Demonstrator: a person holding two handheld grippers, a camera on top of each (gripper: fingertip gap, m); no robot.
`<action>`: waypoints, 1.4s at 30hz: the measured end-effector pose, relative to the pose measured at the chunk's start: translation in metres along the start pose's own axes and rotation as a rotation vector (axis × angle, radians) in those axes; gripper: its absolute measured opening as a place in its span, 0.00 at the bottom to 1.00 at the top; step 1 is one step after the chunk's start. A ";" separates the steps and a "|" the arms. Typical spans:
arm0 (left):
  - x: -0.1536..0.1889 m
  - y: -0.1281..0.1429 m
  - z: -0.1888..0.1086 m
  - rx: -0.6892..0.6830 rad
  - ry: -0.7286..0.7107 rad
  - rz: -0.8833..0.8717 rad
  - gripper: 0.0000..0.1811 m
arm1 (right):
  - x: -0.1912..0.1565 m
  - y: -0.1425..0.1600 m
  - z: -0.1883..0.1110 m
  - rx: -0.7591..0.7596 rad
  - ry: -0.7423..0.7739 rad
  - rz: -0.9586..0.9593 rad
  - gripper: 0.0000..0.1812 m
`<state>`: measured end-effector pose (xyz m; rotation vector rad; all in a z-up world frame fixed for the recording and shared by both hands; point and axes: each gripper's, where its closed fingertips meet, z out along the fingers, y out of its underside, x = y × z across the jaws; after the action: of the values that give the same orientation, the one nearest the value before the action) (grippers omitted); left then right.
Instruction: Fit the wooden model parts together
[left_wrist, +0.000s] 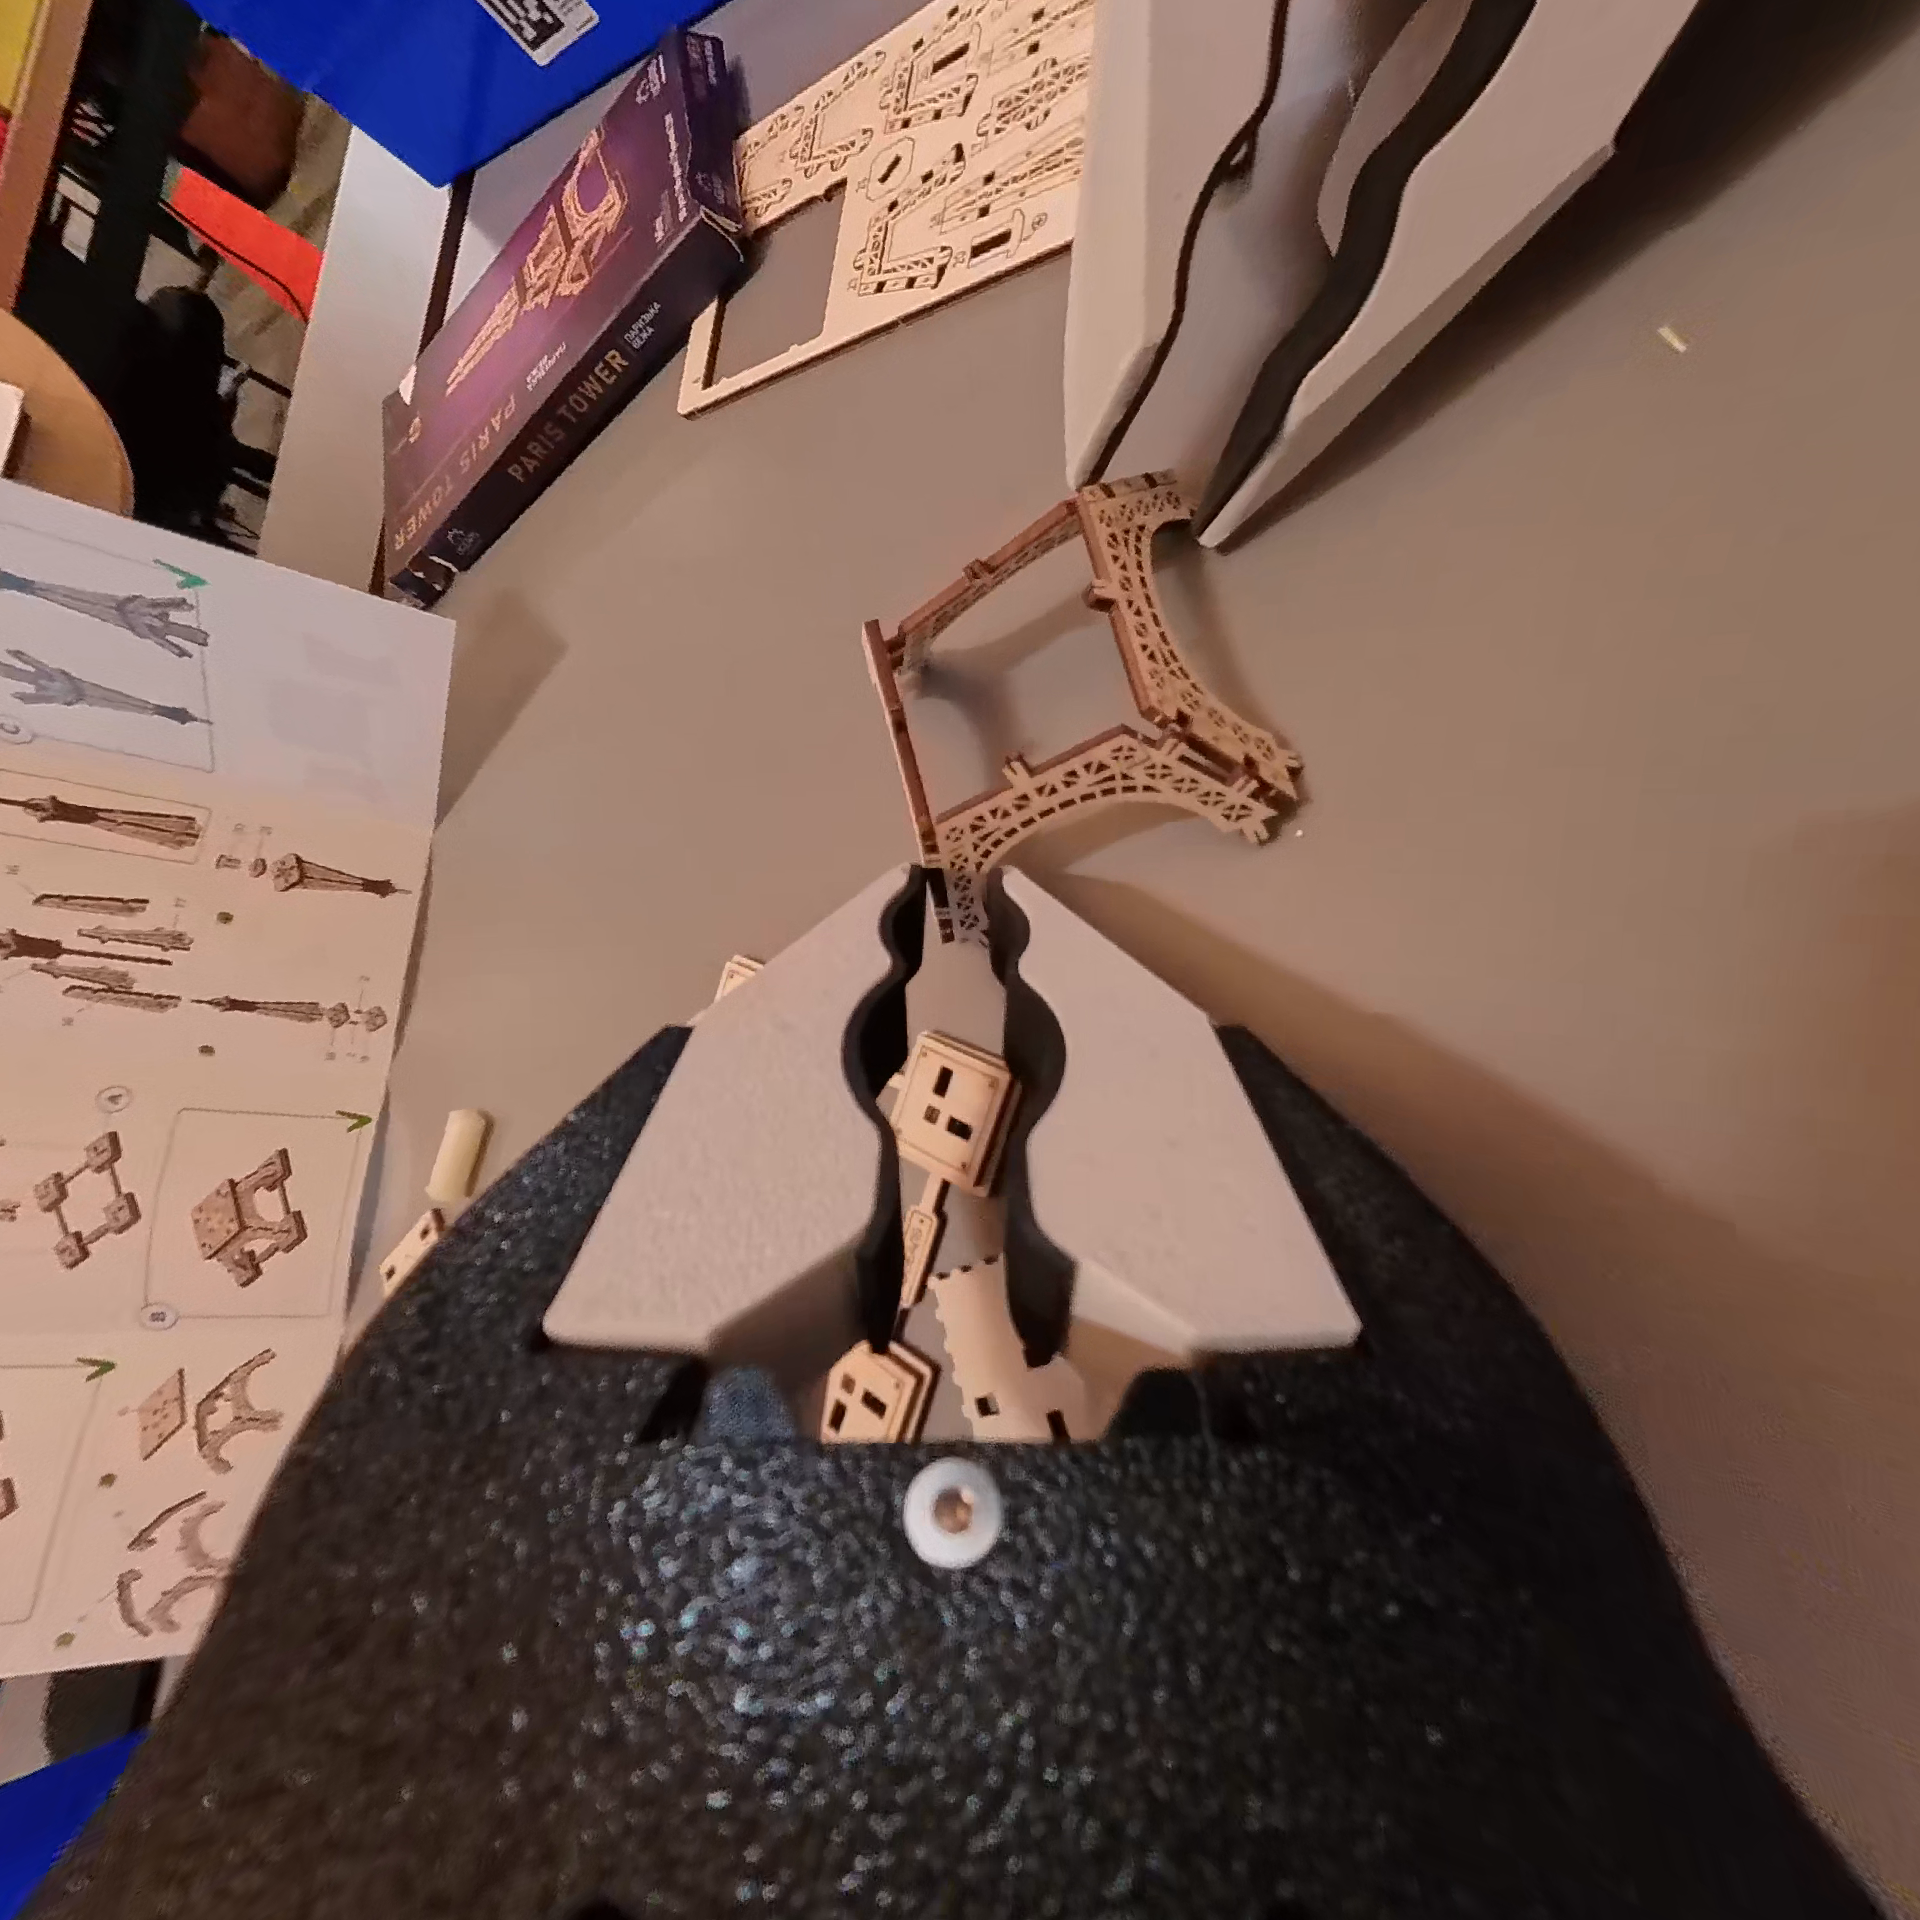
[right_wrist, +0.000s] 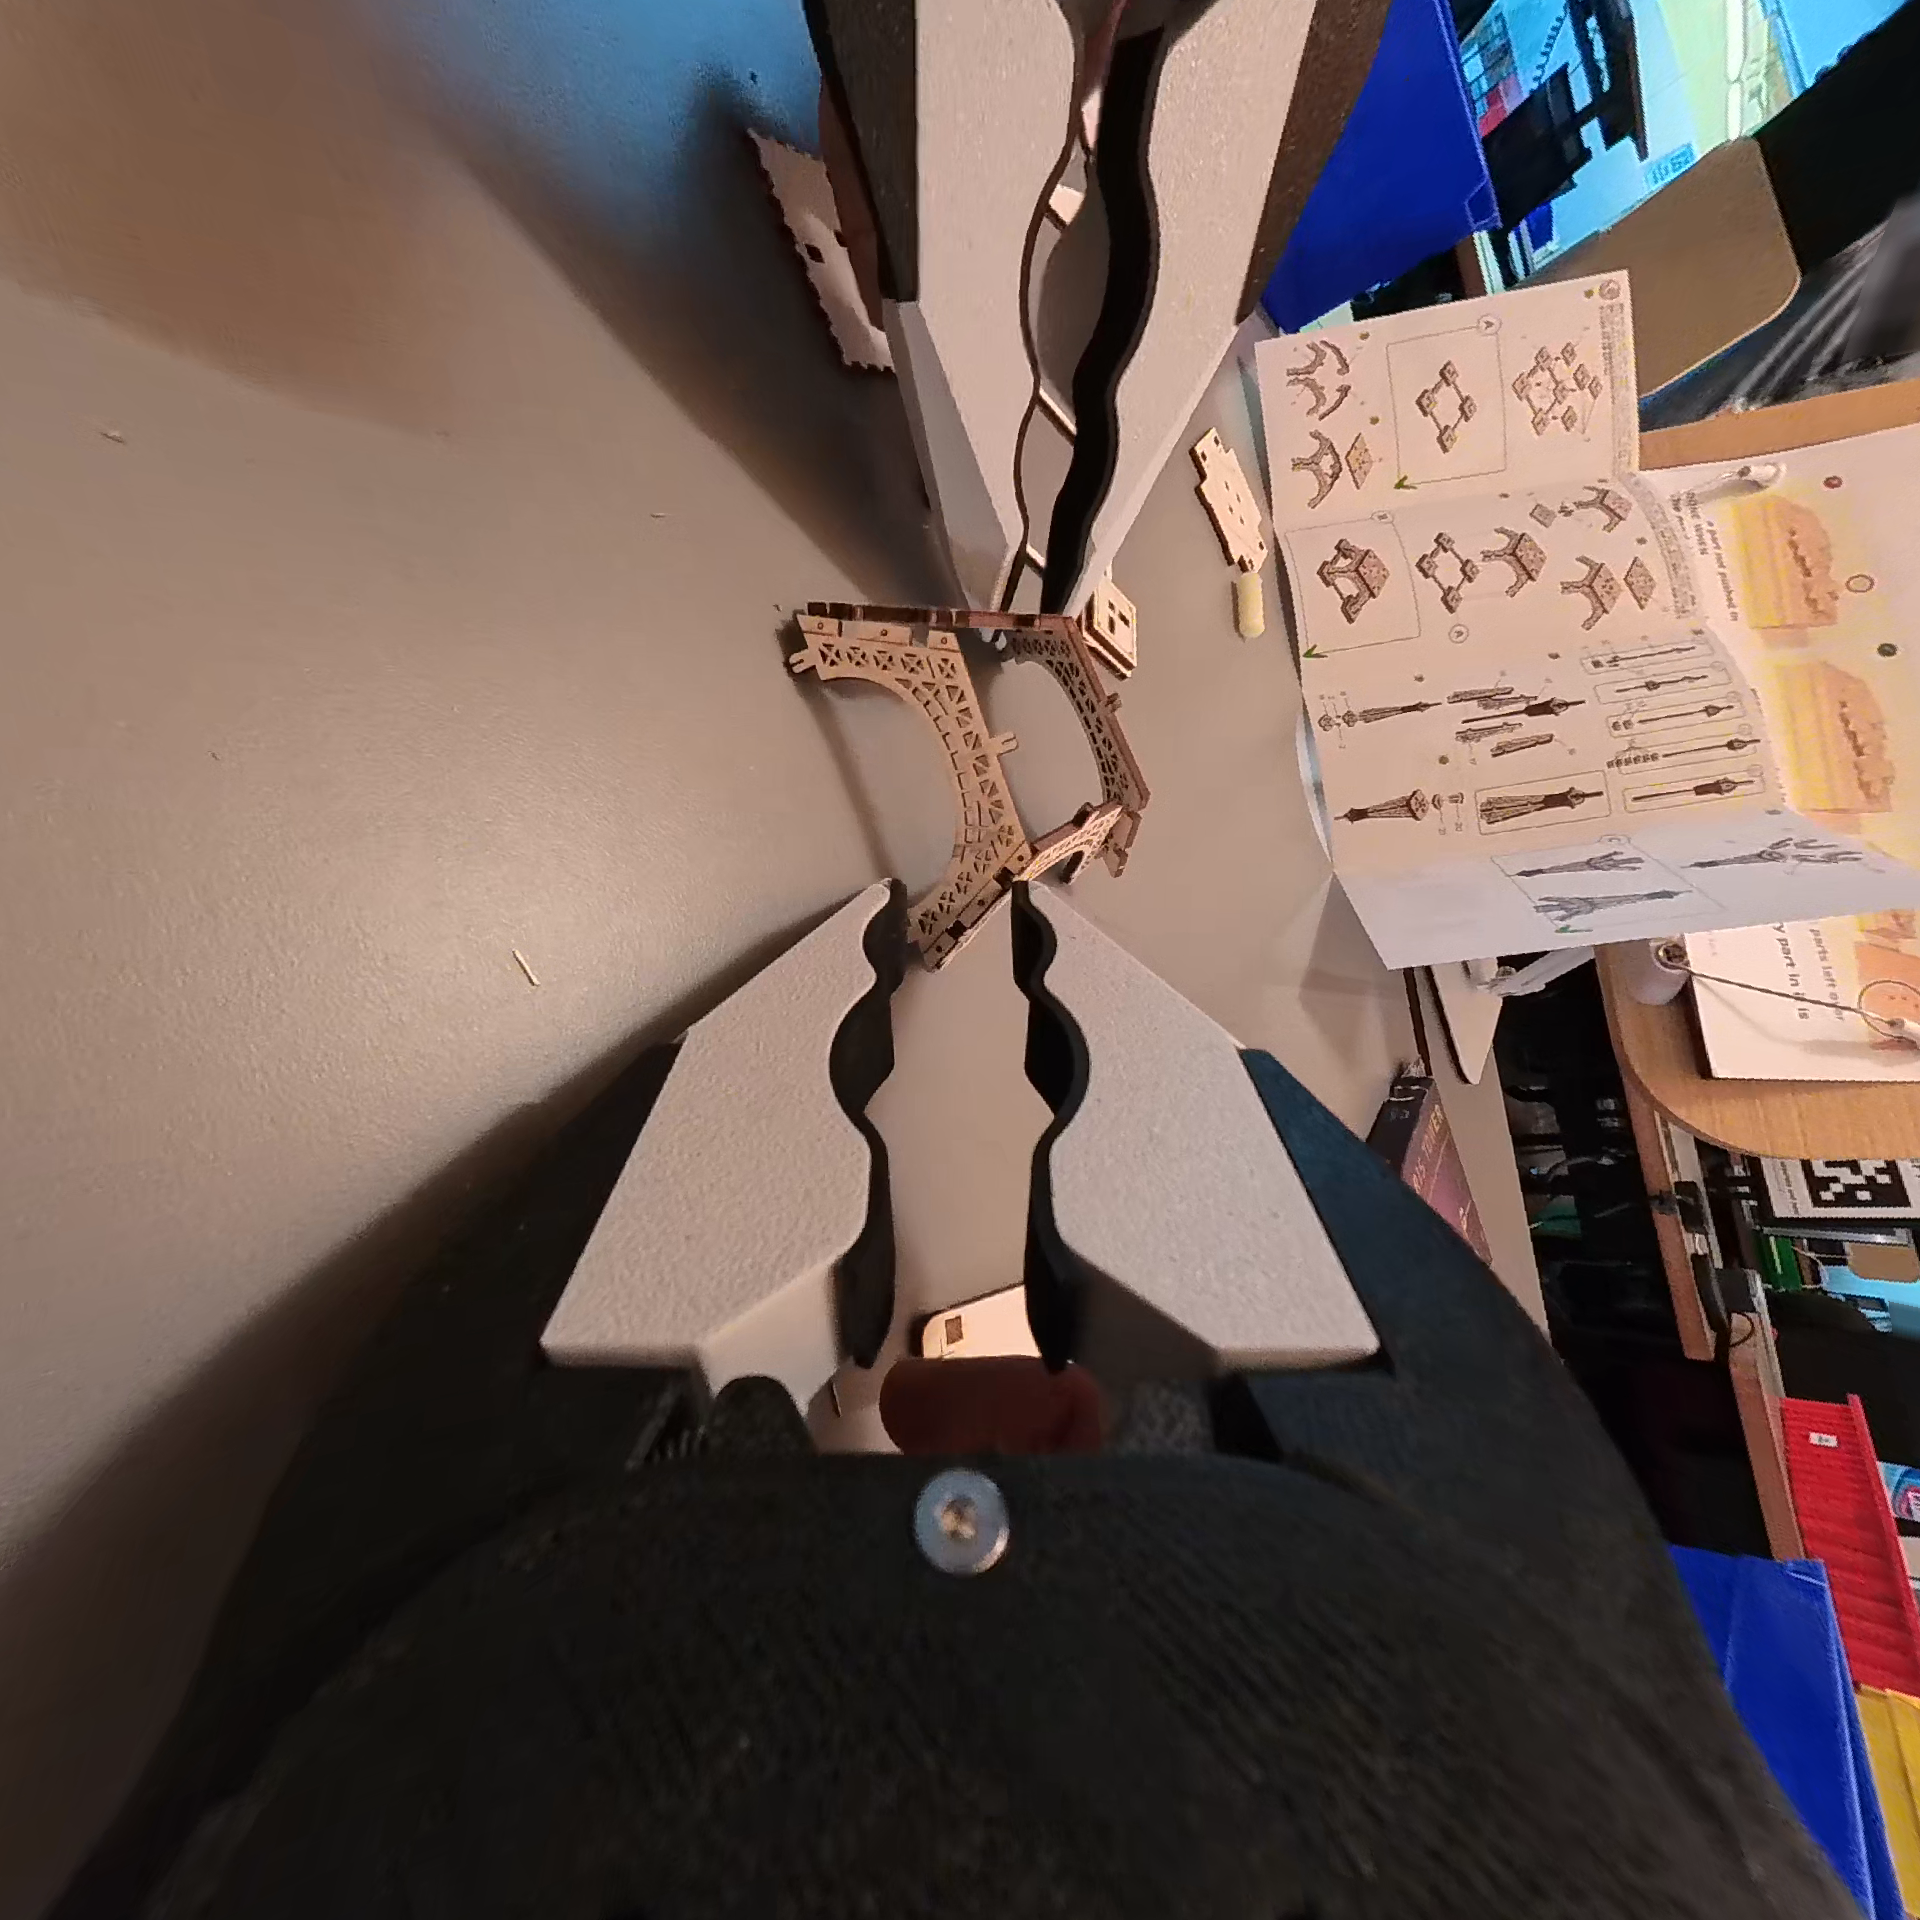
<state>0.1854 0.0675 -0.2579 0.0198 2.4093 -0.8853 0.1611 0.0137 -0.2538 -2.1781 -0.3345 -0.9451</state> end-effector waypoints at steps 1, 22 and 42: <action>0.000 0.000 0.000 -0.007 -0.007 0.016 0.05 | 0.000 0.000 0.000 -0.001 0.001 -0.003 0.10; -0.001 0.004 -0.009 -0.022 -0.101 0.075 0.04 | 0.000 0.000 0.001 -0.007 0.012 -0.025 0.10; -0.005 0.006 -0.001 0.024 -0.116 0.131 0.05 | 0.001 0.000 0.002 0.013 0.025 -0.033 0.10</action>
<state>0.1899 0.0742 -0.2583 0.1308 2.2617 -0.8325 0.1631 0.0155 -0.2535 -2.1536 -0.3646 -0.9849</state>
